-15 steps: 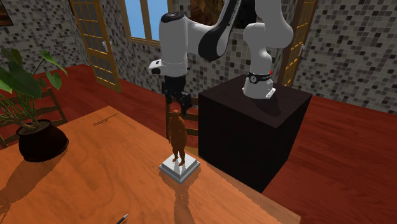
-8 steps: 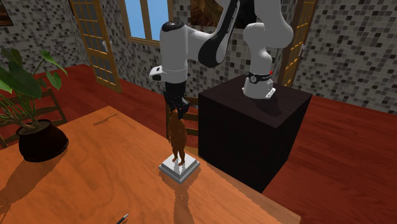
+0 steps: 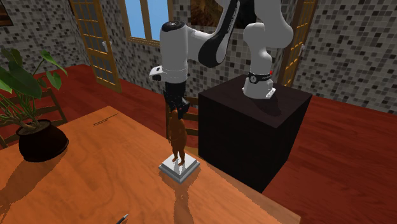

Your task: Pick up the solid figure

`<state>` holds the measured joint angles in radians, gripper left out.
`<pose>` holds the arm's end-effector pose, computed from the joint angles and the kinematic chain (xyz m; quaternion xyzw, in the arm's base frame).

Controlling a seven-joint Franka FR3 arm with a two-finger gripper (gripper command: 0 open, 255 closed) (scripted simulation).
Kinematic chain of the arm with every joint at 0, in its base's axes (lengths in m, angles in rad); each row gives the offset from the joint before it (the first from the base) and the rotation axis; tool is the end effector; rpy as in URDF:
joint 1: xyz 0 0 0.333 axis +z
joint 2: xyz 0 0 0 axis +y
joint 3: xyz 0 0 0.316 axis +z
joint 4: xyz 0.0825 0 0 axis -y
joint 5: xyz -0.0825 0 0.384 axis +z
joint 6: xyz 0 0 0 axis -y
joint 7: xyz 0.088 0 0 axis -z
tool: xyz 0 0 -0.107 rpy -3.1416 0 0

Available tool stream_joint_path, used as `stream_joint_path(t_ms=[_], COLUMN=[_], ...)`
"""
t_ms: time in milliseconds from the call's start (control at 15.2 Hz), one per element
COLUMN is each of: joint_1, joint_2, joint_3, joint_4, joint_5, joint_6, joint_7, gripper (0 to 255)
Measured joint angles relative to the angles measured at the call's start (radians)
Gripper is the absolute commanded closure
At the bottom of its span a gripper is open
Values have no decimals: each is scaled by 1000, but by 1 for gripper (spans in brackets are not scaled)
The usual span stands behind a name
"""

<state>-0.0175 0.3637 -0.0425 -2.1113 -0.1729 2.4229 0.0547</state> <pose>0.5731 -0.0350 0.2370 0.9976 0.0105 -0.0264 0.0626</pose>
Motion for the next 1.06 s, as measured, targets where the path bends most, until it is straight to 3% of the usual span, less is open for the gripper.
stream_joint_path(t_ms=[1056], joint_1=[0], joint_2=[-131], joint_3=[6], joint_4=[34], joint_5=[17], joint_6=[-166], joint_7=[-28], gripper=[255])
